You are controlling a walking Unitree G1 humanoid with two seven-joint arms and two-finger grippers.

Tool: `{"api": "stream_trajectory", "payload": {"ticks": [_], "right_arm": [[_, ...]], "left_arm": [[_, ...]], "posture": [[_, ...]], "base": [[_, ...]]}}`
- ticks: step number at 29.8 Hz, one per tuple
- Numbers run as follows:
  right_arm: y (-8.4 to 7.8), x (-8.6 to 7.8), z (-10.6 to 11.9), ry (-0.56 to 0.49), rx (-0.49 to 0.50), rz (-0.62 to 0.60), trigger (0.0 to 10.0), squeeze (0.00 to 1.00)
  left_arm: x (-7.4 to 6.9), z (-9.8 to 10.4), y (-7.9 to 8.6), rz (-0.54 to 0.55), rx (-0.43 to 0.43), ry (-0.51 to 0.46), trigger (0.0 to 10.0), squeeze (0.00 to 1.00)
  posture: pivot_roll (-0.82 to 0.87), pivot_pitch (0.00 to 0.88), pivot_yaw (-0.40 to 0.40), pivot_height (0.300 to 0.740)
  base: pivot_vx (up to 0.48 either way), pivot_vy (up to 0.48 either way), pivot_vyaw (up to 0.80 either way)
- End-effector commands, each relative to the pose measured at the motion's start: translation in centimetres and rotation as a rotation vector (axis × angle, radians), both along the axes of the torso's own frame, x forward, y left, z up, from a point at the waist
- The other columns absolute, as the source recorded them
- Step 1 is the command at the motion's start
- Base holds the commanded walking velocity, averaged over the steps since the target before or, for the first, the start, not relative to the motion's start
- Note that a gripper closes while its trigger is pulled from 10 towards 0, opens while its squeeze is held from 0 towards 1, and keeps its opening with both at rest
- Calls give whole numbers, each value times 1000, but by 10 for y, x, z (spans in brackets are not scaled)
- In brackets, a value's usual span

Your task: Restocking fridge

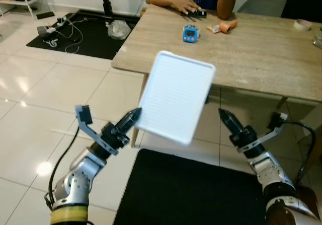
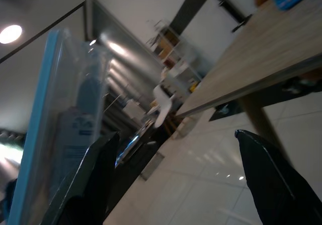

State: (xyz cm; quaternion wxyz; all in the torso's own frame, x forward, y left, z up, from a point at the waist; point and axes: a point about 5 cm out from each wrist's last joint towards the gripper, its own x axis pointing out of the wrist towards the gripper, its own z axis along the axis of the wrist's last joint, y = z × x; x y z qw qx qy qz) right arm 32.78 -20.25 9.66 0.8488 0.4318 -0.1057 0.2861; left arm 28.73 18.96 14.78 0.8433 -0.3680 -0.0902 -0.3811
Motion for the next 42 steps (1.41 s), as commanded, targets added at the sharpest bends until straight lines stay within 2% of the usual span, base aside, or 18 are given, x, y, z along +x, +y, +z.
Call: {"api": "stream_trajectory", "payload": {"ticks": [1, 2, 4, 5, 7, 8, 9, 11, 12, 13, 14, 17, 18, 21, 29, 30, 31, 42], "right_arm": [[-8, 0, -1, 13, 29, -51, 10000, 1000], [-10, 0, 0, 12, 45, -67, 10000, 1000], [-10, 0, 0, 12, 45, -67, 10000, 1000], [-8, 1, 1, 11, 73, -69, 10000, 1000], [-8, 1, 1, 11, 73, -69, 10000, 1000], [-1, 3, 2, 21, 122, -40, 10000, 1000], [-1, 3, 2, 21, 122, -40, 10000, 1000], [32, 5, 3, 48, 204, 84, 10000, 0], [32, 5, 3, 48, 204, 84, 10000, 0], [50, 6, 1, 72, 208, 132, 10000, 0], [50, 6, 1, 72, 208, 132, 10000, 0], [93, 4, 0, 107, 207, 243, 10000, 0], [93, 4, 0, 107, 207, 243, 10000, 0], [118, 1, 6, 80, 209, 334, 10000, 0], [142, -1, 25, 21, 196, 422, 10000, 0], [152, -1, 31, 0, 166, 445, 10000, 0], [154, -1, 32, -3, 158, 449, 10000, 0], [164, 0, 39, -10, 135, 450, 10000, 0]], "left_arm": [[2, 2, 3, 47, -47, -12, 10000, 0], [7, 3, 9, 103, -97, 6, 10000, 0], [7, 3, 9, 103, -97, 6, 10000, 0], [13, 5, 16, 182, -162, 19, 10000, 0], [13, 5, 16, 182, -162, 19, 10000, 0], [19, 7, 20, 254, -246, 36, 10000, 0], [19, 7, 20, 254, -246, 36, 10000, 0], [31, 7, 20, 364, -406, 78, 10000, 0], [31, 7, 20, 364, -406, 78, 10000, 0], [35, 6, 17, 392, -456, 96, 10000, 0], [35, 6, 17, 392, -456, 96, 10000, 0], [46, 4, 8, 429, -527, 147, 10000, 0], [46, 4, 8, 429, -527, 147, 10000, 0], [52, 5, -1, 417, -549, 169, 10000, 0], [56, 2, -24, 372, -539, 214, 10000, 0], [55, -3, -38, 340, -525, 243, 10000, 0], [55, -4, -42, 333, -521, 249, 10000, 0], [49, -18, -65, 287, -480, 303, 10000, 0]], "posture": [[21, 86, -34, 740], [21, 86, -34, 740], [21, 86, -34, 740], [17, 88, -33, 740], [17, 88, -33, 740], [18, 87, -33, 740], [18, 87, -33, 740], [13, 88, -35, 740], [13, 88, -35, 740], [10, 90, -36, 740], [10, 90, -36, 740], [7, 93, -34, 740], [7, 93, -34, 740], [7, 93, -34, 740], [9, 97, -29, 740], [10, 98, -29, 740], [10, 98, -29, 740], [15, 97, -34, 740]], "base": [[0, 0, 0], [0, 0, 0], [0, 0, 0], [0, 0, 0], [0, 0, 0], [0, 0, 0], [0, 0, 0], [0, 0, 0], [0, 0, 0], [0, 0, 0], [0, 0, 0], [0, 0, 0], [0, 0, 0], [0, 0, 0], [0, 0, 0], [0, 0, 0], [0, 0, 0], [0, 0, 0]]}}
